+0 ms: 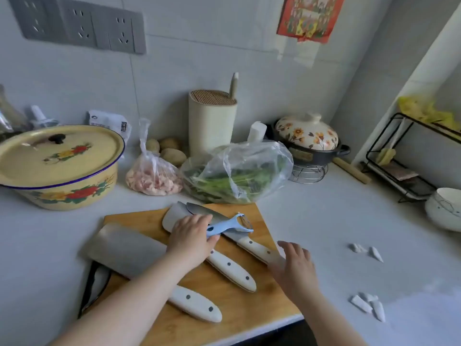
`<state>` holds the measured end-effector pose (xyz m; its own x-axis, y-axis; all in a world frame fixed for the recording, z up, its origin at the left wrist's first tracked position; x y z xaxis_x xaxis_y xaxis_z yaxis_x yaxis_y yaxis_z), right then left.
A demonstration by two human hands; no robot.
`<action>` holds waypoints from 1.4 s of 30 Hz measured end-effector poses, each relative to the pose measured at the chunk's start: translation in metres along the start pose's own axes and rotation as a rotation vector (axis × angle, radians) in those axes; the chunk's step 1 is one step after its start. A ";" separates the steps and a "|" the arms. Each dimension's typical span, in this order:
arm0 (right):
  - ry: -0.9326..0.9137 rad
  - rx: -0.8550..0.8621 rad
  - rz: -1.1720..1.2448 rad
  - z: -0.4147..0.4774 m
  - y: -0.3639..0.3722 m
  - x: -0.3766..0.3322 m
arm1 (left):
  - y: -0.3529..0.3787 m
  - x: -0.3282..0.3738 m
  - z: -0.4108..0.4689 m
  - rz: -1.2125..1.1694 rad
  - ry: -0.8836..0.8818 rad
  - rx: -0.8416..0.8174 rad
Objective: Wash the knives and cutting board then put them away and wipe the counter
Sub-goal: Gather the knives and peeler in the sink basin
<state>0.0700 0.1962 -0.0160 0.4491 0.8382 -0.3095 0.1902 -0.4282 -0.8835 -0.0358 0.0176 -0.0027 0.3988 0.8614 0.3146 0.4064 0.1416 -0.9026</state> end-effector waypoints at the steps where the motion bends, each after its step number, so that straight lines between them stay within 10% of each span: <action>1: 0.005 -0.034 -0.009 0.004 0.001 0.003 | 0.001 0.002 0.007 0.030 -0.028 -0.021; 13: -0.015 -0.201 -0.103 0.025 0.001 0.017 | 0.011 0.012 0.042 0.275 -0.197 -0.062; 23: -0.083 -0.349 0.022 0.017 0.000 0.009 | 0.001 0.016 0.028 -0.058 -0.198 -0.130; 30: -0.088 -0.298 0.124 -0.006 -0.028 0.008 | -0.022 0.013 0.000 -0.577 0.001 -0.069; 42: 0.189 -0.054 0.406 -0.130 -0.044 0.071 | -0.026 0.067 -0.038 -0.783 0.419 -0.200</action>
<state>0.2070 0.2303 0.0472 0.6472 0.5242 -0.5535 0.0085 -0.7310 -0.6824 0.0118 0.0526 0.0531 0.1988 0.3011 0.9326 0.8065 0.4904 -0.3303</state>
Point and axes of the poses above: each hand's wrist, its own z-axis towards the middle knuckle, its own y-axis out of the palm, x = y × z, the point moved 4 cm from there along z, towards the middle knuckle, and after that the axes turned 14 degrees about -x, right-handed, at the moved point
